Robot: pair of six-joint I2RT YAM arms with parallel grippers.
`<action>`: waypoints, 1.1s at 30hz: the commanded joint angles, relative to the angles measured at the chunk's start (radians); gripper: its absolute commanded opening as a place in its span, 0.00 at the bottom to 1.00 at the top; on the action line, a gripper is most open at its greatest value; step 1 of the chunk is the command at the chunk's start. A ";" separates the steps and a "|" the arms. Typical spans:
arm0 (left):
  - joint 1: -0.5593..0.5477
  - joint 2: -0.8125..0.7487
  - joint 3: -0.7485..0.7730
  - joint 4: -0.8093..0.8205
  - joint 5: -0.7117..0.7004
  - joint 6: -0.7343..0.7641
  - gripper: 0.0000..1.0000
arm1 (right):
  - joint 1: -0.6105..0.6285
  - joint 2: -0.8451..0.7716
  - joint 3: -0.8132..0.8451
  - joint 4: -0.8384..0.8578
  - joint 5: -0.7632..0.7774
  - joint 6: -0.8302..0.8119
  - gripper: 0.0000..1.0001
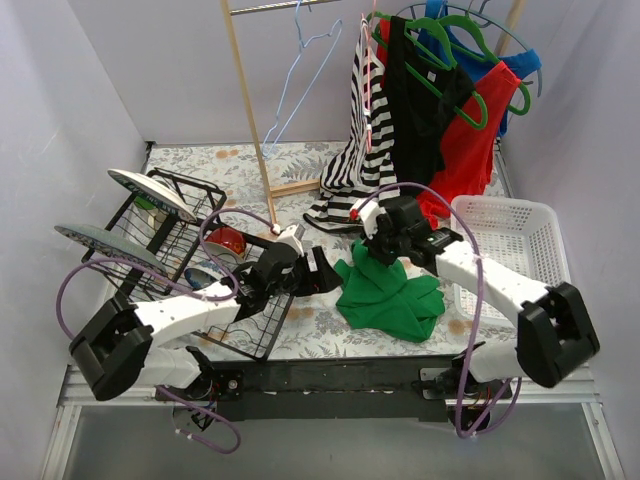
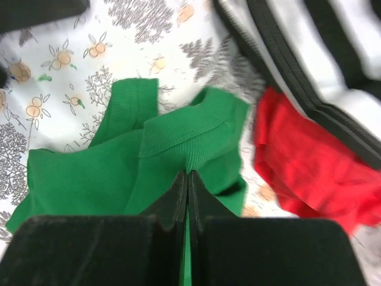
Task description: Place the tank top on the hanger
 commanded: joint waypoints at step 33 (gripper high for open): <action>-0.003 0.487 0.219 0.131 -0.221 -0.257 0.35 | -0.231 -0.394 -0.137 -0.215 -0.119 -0.109 0.01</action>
